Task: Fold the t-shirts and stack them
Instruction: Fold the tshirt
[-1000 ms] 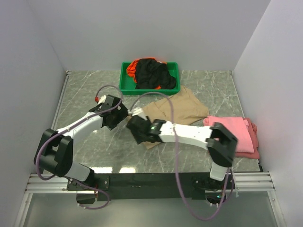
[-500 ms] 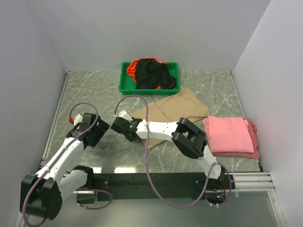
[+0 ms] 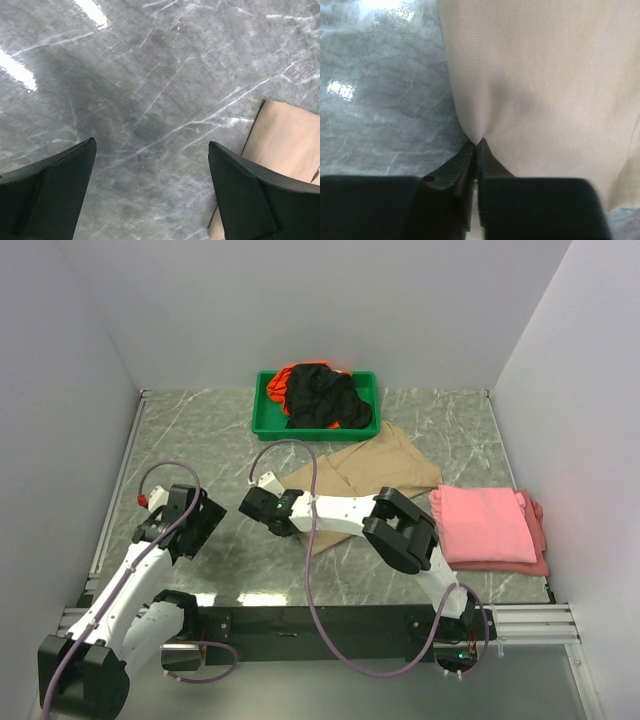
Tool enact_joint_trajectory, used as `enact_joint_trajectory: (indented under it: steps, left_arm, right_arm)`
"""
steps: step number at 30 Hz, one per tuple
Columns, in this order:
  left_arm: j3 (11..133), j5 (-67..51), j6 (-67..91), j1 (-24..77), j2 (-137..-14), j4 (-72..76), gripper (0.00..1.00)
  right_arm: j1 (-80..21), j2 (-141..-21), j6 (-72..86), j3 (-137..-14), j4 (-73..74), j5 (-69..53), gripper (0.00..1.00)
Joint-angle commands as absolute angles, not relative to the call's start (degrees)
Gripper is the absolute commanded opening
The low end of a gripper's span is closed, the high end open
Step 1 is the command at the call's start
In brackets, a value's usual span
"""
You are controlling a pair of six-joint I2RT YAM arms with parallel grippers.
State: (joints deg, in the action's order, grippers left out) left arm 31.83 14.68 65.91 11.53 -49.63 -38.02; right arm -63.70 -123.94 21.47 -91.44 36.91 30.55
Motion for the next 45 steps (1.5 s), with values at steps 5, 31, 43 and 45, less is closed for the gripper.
enact_joint_trajectory:
  steps: [5,31,43,45]
  left_arm:
    - [33.4,17.66,67.32,11.34,-46.94,-42.09,0.99]
    - [49.66,24.61,64.08,11.34,-38.33,-58.54,0.99]
    - [47.81,22.93,57.83,11.34,-36.56,-52.03,0.99]
    - [48.34,24.16,56.96,11.25,-37.26,-52.9,0.99]
  right_arm:
    - [-64.42,-121.56,24.96,-90.0,37.71,23.67,0.0]
    - [-70.76,-107.41,30.85,-90.89,26.54,-14.33,0.0]
    - [-60.13,-93.26,32.61,-75.51,26.54,-8.0,0.0]
    - [-58.37,-90.89,32.17,-74.36,27.51,-5.91,0.0]
